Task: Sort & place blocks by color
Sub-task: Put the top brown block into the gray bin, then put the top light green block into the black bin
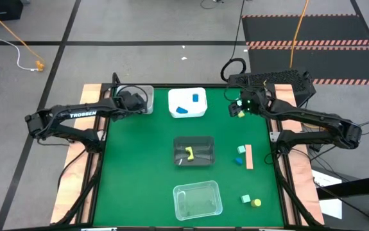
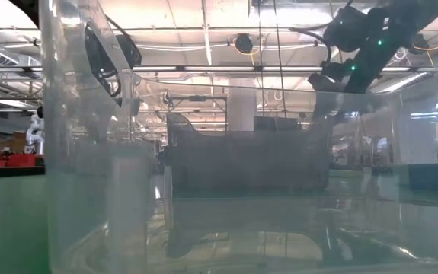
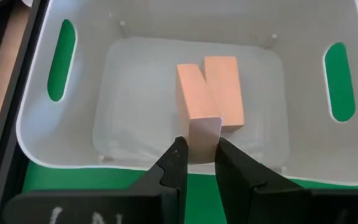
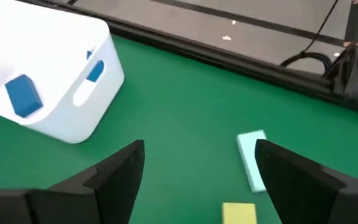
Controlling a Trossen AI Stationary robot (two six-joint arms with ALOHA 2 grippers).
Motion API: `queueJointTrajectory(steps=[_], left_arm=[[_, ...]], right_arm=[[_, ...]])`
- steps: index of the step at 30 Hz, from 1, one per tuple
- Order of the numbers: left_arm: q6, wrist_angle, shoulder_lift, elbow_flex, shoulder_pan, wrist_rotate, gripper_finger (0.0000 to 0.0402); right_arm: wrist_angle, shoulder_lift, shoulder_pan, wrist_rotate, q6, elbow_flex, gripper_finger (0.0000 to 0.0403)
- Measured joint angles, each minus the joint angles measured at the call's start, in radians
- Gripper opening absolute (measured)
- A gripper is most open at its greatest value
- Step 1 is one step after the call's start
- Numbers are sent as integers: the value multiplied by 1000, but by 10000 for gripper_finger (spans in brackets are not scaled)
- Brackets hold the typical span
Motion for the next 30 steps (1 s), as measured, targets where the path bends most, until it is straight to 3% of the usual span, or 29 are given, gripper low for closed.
queueJointTrajectory(steps=[6, 11, 16, 24, 30], left_arm=[[28, -1, 0, -2, 0, 0, 81], [35, 17, 0, -2, 0, 3, 148], [58, 90, 0, 4, 0, 65, 205], [93, 342, -56, 25, 0, 98, 224], [172, 629, -143, 25, 0, 134, 225]], right_arm=[[41, 0, 0, -1, 8, -71, 293], [32, 0, 0, 6, 8, -90, 293], [15, 0, -3, 94, 33, -90, 293], [-156, 0, -32, 90, 166, -91, 293], [-159, 9, -32, 21, 191, -91, 293]])
